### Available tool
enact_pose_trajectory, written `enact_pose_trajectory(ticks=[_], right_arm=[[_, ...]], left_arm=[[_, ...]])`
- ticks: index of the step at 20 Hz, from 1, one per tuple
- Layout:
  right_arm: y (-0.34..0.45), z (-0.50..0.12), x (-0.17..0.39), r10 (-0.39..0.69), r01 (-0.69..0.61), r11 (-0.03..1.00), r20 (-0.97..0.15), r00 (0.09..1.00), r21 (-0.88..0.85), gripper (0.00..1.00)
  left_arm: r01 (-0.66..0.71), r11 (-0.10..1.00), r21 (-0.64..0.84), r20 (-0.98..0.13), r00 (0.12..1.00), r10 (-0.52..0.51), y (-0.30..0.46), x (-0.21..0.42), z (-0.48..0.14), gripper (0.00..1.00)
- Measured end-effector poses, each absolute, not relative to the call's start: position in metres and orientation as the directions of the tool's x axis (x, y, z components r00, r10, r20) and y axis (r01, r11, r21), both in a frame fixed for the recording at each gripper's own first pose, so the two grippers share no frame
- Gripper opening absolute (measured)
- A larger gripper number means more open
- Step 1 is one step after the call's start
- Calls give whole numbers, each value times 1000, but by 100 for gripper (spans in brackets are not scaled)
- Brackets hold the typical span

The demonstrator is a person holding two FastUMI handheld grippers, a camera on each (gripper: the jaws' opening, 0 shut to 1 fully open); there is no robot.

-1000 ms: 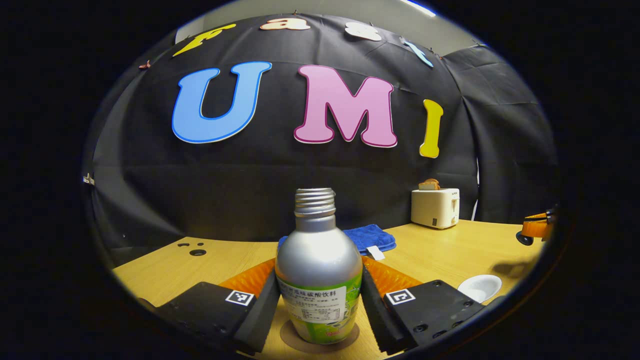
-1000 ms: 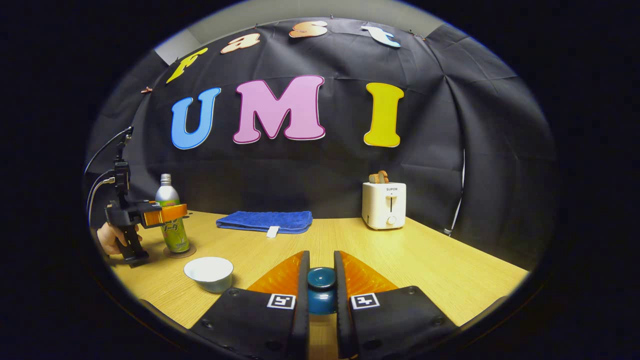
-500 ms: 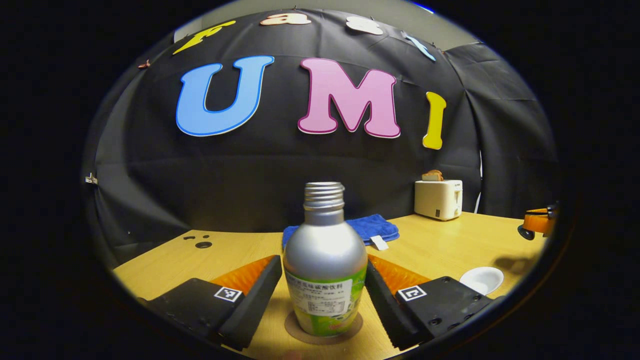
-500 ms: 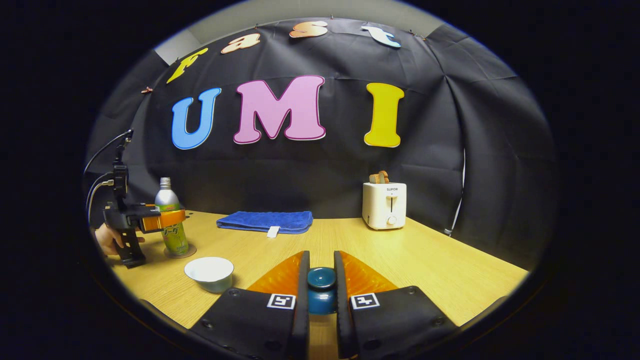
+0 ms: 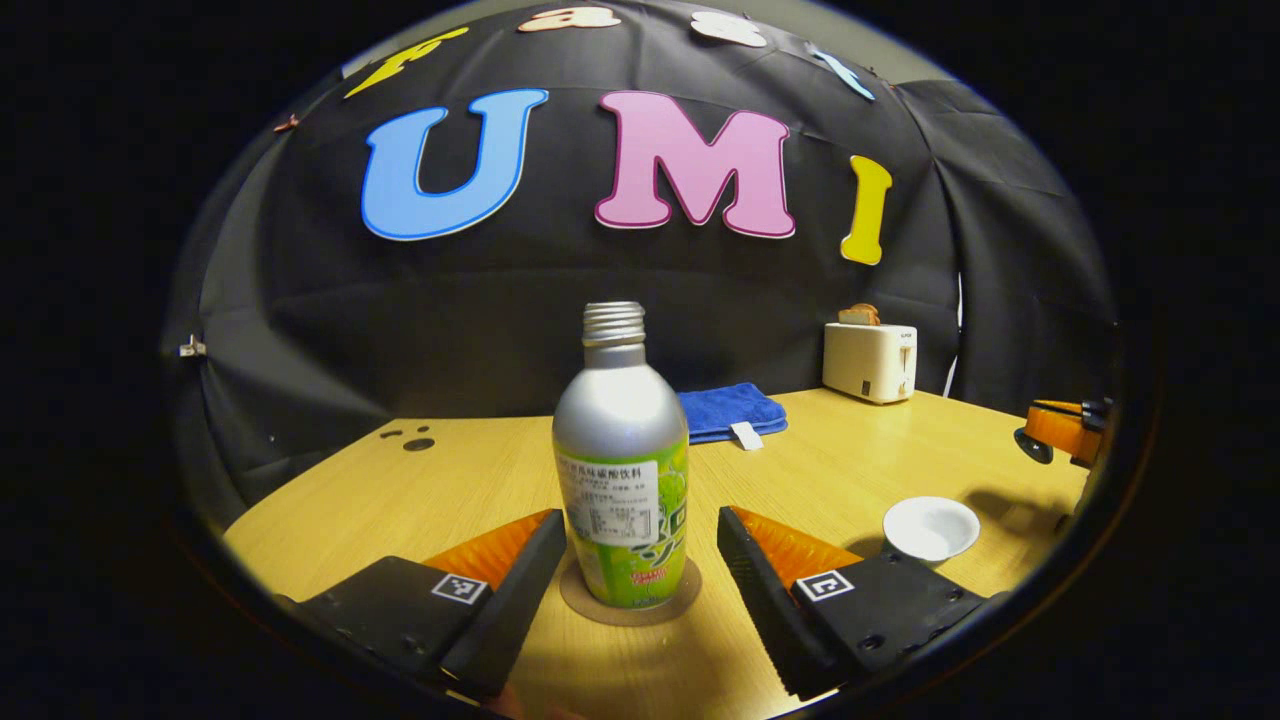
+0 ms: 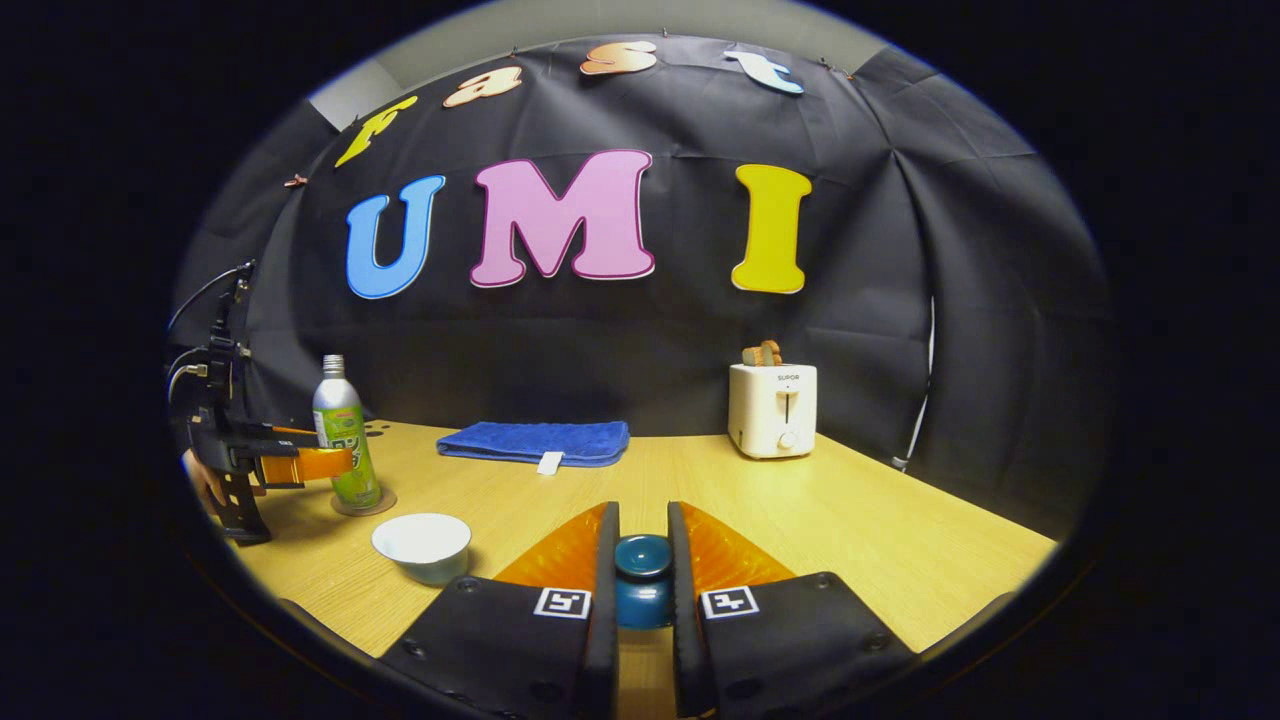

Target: Open the teacup lid with one hand, grasp the water bottle and pour water into the teacup with the other hand; after pouring, place the water bottle on the coaster and then close the teacup lid.

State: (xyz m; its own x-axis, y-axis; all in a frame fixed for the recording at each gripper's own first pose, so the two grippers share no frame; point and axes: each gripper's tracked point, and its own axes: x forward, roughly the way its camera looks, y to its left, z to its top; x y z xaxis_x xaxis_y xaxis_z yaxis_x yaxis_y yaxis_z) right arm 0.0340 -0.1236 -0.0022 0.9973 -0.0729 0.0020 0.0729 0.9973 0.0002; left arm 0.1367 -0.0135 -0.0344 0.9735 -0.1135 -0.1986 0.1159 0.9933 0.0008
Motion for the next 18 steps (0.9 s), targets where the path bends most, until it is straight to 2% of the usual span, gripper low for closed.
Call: enact_pose_trajectory(ticks=[4, 11, 12, 13, 18], right_arm=[[-76, 4, 44, 43, -42, 994, -7, 999, 105, 25], [15, 1, 76, 211, -209, 977, -78, 974, 30, 25], [24, -5, 79, 224, -224, 975, -98, 970, 17, 21], [30, -10, 82, 231, -233, 973, -116, 966, 2, 25], [46, -36, 92, 233, -240, 971, -188, 954, -18, 25]], left_arm=[[99, 995, 8, -204, 974, -95, -4, 109, -33, 96], [93, 996, -8, -145, 985, -94, 1, 62, -16, 96], [95, 995, -7, -136, 986, -95, 0, 59, -13, 96], [91, 996, -6, -127, 988, -91, 2, 55, -9, 96], [83, 996, -16, -85, 993, -84, 5, 45, 5, 96]])
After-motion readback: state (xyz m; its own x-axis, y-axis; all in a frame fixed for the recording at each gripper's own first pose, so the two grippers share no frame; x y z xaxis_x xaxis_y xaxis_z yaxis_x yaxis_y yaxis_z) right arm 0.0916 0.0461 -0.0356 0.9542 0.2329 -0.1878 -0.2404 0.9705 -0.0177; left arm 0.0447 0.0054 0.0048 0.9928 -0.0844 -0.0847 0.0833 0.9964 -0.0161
